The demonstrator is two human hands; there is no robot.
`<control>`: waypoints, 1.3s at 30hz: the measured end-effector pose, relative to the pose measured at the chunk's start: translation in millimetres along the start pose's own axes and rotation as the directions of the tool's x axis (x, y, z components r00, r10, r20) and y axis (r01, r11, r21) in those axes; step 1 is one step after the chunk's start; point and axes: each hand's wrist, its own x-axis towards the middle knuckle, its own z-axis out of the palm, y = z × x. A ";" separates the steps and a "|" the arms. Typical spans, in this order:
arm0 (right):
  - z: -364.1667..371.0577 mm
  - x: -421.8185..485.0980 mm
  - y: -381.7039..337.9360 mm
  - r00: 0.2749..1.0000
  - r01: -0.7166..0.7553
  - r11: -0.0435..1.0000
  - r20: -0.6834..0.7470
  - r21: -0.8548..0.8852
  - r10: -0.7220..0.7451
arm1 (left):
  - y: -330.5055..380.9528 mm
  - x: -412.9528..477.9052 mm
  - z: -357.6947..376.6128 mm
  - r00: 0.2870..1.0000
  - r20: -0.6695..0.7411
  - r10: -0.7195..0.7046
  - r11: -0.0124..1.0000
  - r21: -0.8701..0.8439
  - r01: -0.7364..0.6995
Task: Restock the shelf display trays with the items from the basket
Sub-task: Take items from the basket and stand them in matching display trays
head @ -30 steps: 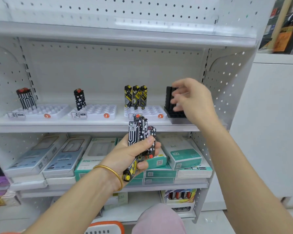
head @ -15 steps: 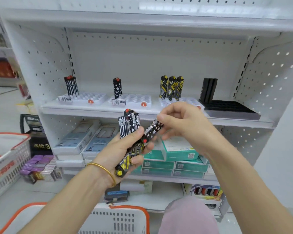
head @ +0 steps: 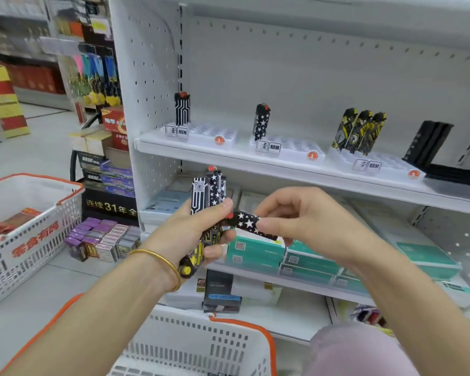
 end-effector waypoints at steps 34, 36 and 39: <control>-55.1 126.0 -31.6 0.885 0.134 0.903 -0.362 -0.408 -0.294 | 10.9 20.6 1.6 0.972 0.236 0.015 0.991 0.122 -0.045; -55.2 127.2 -34.4 0.902 0.103 0.917 -0.354 -0.385 -0.249 | 10.5 19.6 2.0 0.970 0.241 0.015 0.992 0.121 -0.045; -53.2 128.0 -35.7 0.917 0.054 0.930 -0.350 -0.365 -0.190 | 11.1 18.3 2.0 0.970 0.242 0.012 0.992 0.121 -0.042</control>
